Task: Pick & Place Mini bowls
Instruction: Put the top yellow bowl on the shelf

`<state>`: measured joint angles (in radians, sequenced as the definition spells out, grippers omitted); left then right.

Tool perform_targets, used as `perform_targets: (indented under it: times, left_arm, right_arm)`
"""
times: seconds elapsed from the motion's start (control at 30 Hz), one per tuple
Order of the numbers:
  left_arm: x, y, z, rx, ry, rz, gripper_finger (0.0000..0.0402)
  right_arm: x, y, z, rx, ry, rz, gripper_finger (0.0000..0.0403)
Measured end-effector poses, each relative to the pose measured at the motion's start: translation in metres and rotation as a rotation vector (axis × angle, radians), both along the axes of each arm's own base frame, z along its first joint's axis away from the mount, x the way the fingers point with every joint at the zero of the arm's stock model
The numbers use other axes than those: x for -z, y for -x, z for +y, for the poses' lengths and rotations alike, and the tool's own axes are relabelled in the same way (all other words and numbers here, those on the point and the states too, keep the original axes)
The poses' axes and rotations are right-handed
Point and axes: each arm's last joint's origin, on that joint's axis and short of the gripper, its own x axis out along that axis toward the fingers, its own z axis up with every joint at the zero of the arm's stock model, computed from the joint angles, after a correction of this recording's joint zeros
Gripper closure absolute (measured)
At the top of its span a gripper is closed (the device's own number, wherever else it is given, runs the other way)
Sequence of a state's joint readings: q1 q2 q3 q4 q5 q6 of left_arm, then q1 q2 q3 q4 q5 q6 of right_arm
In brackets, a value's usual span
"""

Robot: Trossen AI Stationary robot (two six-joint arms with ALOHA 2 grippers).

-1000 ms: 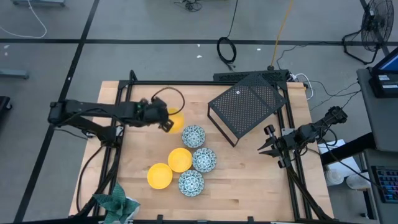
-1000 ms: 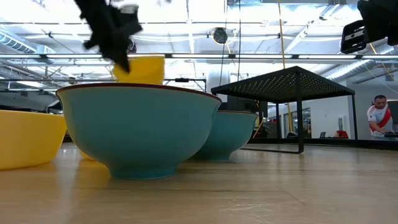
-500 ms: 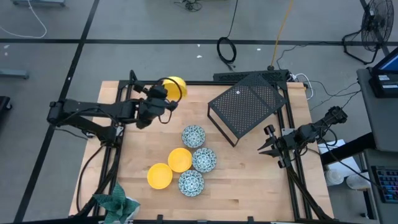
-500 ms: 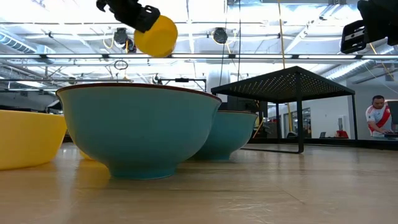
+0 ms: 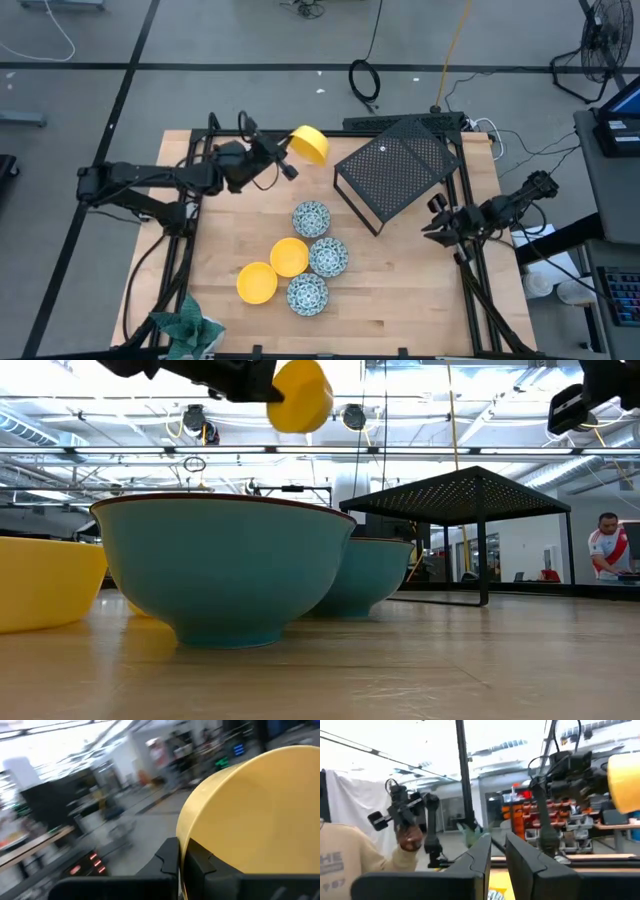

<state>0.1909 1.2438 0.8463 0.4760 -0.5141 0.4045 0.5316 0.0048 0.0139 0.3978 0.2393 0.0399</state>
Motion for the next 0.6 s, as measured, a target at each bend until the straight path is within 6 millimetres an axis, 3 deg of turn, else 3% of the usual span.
perform_targets:
  times: [0.2,0.3,0.4,0.47,0.6]
  left_arm:
    - [0.004,-0.008,0.022,-0.026,-0.052,-0.059,0.0397]
    - [0.007,-0.015,0.031,-0.024,-0.092,-0.083,0.0396]
    - [0.008,-0.030,0.035,-0.002,-0.141,-0.051,0.0396]
    - [0.007,-0.043,0.036,0.006,-0.175,-0.016,0.0398]
    - [0.005,-0.071,0.027,-0.016,-0.227,0.041,0.0394]
  right_arm:
    - [-0.001,0.000,-0.001,0.093,0.105,-0.031,0.0360]
    - [-0.010,0.003,-0.009,0.279,0.022,-0.083,0.0360]
    - [-0.012,0.001,-0.015,0.531,0.055,-0.026,0.0354]
    - [-0.009,-0.004,-0.017,0.655,0.119,0.053,0.0341]
    - [-0.034,-0.014,-0.020,0.792,0.141,0.108,0.0289]
